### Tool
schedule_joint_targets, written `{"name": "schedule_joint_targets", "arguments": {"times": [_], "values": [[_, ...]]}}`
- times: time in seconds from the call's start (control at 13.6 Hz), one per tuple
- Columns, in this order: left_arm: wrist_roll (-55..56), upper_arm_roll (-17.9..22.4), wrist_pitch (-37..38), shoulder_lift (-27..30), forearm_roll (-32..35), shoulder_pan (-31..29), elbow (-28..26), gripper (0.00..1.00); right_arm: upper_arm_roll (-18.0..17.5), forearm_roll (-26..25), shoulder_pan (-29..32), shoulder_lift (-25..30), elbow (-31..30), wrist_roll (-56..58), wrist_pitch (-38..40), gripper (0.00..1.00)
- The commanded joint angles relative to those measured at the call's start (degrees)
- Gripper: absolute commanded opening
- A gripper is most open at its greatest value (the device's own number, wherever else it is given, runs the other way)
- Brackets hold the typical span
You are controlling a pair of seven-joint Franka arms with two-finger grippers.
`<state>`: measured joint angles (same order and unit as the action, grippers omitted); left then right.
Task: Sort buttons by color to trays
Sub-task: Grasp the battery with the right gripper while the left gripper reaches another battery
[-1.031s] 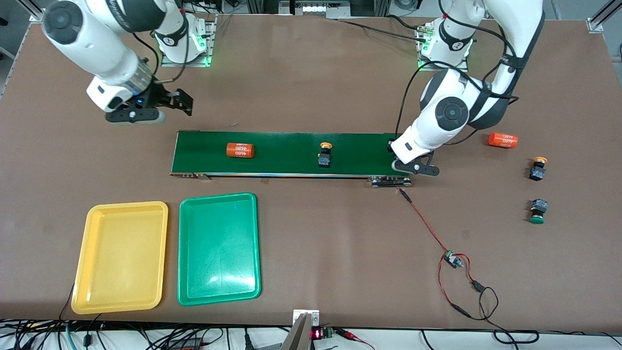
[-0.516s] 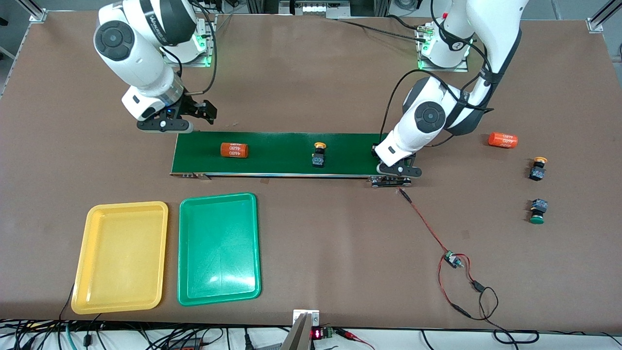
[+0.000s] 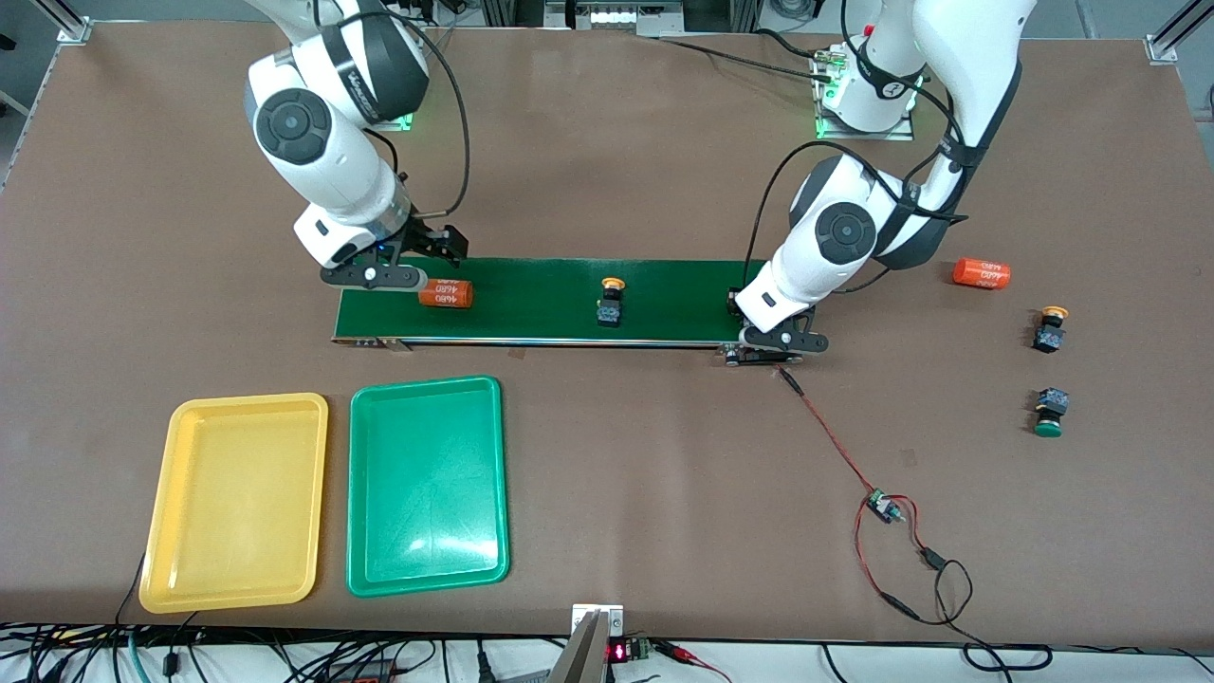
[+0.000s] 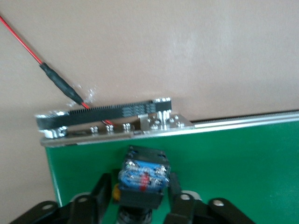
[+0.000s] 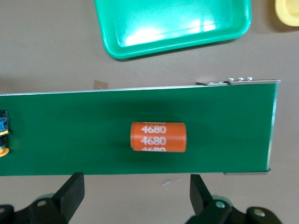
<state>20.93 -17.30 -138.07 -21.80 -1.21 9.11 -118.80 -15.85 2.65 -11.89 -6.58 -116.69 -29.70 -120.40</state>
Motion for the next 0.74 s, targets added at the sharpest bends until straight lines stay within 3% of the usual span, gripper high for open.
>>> {"name": "schedule_joint_targets", "arguments": {"times": [0.0,0.15,0.37,0.66], "values": [[-0.36,0.69,1.04,0.17,0.77,0.12,2.86,1.0,-0.06,-1.15,-1.73,-3.34,1.99,-3.95,-2.28,1.0],[-1.32,0.69,2.53,4.19,0.68,-0.75,3.23,1.0,0.03,-1.68,-2.7,-5.19,4.26,-5.88,-2.21,1.0],[-4.3,0.69,7.19,7.99,1.21,-8.11,3.58,1.0,0.03,-2.39,-3.14,-6.33,4.98,-6.51,-2.12,1.0],[-28.06,0.6,12.9,7.91,1.3,-20.59,3.4,1.0,0.12,-2.56,-4.89,-8.35,6.46,-8.53,-2.38,1.0]]}}
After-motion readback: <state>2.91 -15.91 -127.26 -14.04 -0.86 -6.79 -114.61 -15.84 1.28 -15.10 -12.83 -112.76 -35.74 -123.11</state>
